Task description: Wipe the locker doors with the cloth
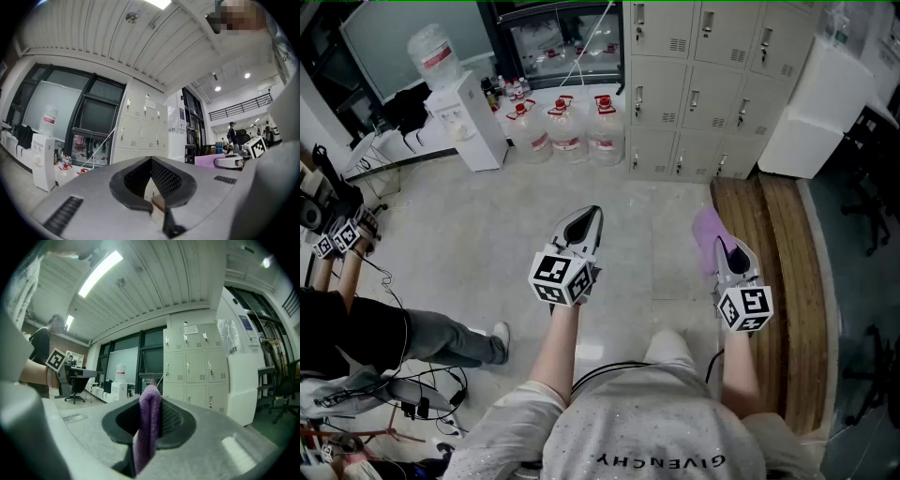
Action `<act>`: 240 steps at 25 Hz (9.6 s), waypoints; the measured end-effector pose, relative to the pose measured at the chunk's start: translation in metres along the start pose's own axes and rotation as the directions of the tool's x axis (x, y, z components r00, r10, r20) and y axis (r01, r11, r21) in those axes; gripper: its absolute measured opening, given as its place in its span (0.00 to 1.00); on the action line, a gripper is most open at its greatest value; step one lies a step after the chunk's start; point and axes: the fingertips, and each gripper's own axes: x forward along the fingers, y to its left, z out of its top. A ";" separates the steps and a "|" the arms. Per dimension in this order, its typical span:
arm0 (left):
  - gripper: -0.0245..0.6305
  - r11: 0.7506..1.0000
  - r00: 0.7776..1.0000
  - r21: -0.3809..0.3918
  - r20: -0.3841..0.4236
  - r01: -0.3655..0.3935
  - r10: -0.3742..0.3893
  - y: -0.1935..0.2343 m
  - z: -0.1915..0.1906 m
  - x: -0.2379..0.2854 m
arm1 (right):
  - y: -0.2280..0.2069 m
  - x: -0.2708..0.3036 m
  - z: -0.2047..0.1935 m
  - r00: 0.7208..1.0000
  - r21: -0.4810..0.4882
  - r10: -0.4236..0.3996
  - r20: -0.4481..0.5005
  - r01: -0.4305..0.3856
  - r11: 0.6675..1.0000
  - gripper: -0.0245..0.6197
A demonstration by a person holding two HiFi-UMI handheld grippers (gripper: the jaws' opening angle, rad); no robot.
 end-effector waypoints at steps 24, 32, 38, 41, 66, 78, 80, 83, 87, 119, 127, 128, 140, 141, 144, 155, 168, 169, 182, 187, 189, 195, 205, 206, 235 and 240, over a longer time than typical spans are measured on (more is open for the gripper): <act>0.04 1.000 1.000 -0.011 0.000 -0.006 0.006 0.152 -0.006 0.260 | -0.117 0.277 -0.002 0.995 0.082 0.087 0.055 -0.091 0.992 0.12; 0.04 1.000 1.000 -0.029 -0.015 -0.010 0.009 0.195 -0.018 0.347 | -0.162 0.366 -0.015 0.994 0.120 0.095 0.048 -0.100 0.988 0.12; 0.04 0.998 1.000 -0.052 -0.019 -0.025 0.024 0.215 -0.027 0.390 | -0.188 0.409 -0.019 0.993 0.145 0.104 0.049 -0.110 0.983 0.12; 0.04 0.998 0.999 -0.057 -0.032 -0.030 0.028 0.222 -0.032 0.400 | -0.193 0.426 -0.021 0.992 0.162 0.114 0.052 -0.121 0.979 0.12; 0.04 0.998 0.998 -0.039 -0.025 0.050 -0.051 0.334 -0.005 0.607 | -0.253 0.648 0.032 0.978 0.130 0.162 0.135 -0.179 0.975 0.12; 0.04 0.998 0.999 0.029 0.002 0.048 -0.048 0.398 0.031 0.677 | -0.246 0.760 0.116 0.938 -0.029 0.228 0.261 -0.228 0.973 0.12; 0.04 0.998 0.999 0.046 0.006 0.049 -0.049 0.406 0.038 0.686 | -0.242 0.775 0.139 0.921 -0.067 0.245 0.302 -0.236 0.969 0.12; 0.04 0.997 0.999 0.061 0.007 0.049 -0.049 0.416 0.047 0.698 | -0.238 0.793 0.184 0.884 -0.124 0.268 0.382 -0.239 0.963 0.13; 0.04 0.990 0.998 0.122 0.000 0.069 -0.070 0.416 0.065 0.716 | -0.232 0.815 0.255 0.823 -0.201 0.284 0.491 -0.210 0.957 0.13; 0.04 0.994 0.993 0.100 0.112 -0.036 0.024 0.437 0.123 0.759 | -0.235 0.899 0.384 0.873 -0.661 0.130 0.469 0.249 0.708 0.13; 0.04 0.993 0.991 0.076 0.113 -0.085 0.076 0.449 0.119 0.757 | -0.284 0.880 0.382 0.874 -0.625 0.045 0.483 0.309 0.717 0.13; 0.04 0.993 0.990 0.075 0.115 -0.088 0.079 0.449 0.119 0.757 | -0.290 0.877 0.382 0.875 -0.622 0.034 0.483 0.316 0.716 0.13; 0.04 0.994 0.993 0.083 0.102 -0.075 0.066 0.434 0.112 0.763 | -0.376 0.842 0.375 0.872 -0.580 -0.135 0.471 0.422 0.697 0.13; 0.04 0.994 0.993 0.083 0.102 -0.072 0.063 0.432 0.111 0.764 | -0.382 0.840 0.375 0.867 -0.585 -0.137 0.479 0.431 0.687 0.13; 0.04 0.994 0.994 0.091 0.101 -0.058 0.049 0.425 0.110 0.767 | -0.396 0.834 0.377 0.853 -0.587 -0.145 0.502 0.459 0.667 0.13; 0.04 0.994 0.996 0.100 0.082 -0.038 0.030 0.418 0.109 0.760 | -0.383 0.820 0.380 0.827 -0.496 -0.113 0.550 0.433 0.752 0.13; 0.04 0.981 0.983 0.083 0.067 -0.174 0.168 0.457 0.099 0.704 | -0.198 0.908 0.304 0.904 -0.636 0.249 0.347 0.031 0.771 0.13; 0.04 0.979 0.981 0.082 0.066 -0.187 0.182 0.460 0.096 0.700 | -0.190 0.913 0.299 0.901 -0.650 0.264 0.344 0.026 0.759 0.13; 0.04 0.980 0.981 0.068 0.060 -0.189 0.185 0.459 0.093 0.699 | -0.190 0.920 0.274 0.924 -0.740 0.221 0.311 0.089 0.667 0.13; 0.04 0.987 0.989 0.067 0.055 -0.143 0.139 0.443 0.090 0.718 | -0.218 0.911 0.269 0.938 -0.738 0.179 0.298 0.108 0.666 0.13; 0.04 0.990 0.991 0.066 0.053 -0.126 0.123 0.437 0.088 0.724 | -0.230 0.907 0.267 0.942 -0.739 0.156 0.296 0.122 0.663 0.13; 0.04 0.994 0.995 0.061 0.045 -0.087 0.085 0.422 0.083 0.740 | -0.262 0.895 0.260 0.953 -0.736 0.093 0.289 0.159 0.658 0.13; 0.04 0.996 0.997 0.056 0.037 -0.069 0.067 0.414 0.079 0.749 | -0.317 0.873 0.257 0.955 -0.698 -0.035 0.294 0.240 0.675 0.13; 0.04 0.996 0.997 0.055 0.038 -0.069 0.067 0.413 0.079 0.750 | -0.324 0.870 0.256 0.954 -0.691 -0.051 0.297 0.251 0.678 0.13; 0.04 0.997 0.998 0.049 0.013 -0.064 0.063 0.399 0.067 0.755 | -0.376 0.848 0.249 0.935 -0.490 -0.091 0.343 0.261 0.832 0.13; 0.04 0.994 0.995 0.051 0.001 -0.099 0.099 0.407 0.062 0.737 | -0.316 0.870 0.235 0.950 -0.475 0.052 0.307 0.106 0.874 0.13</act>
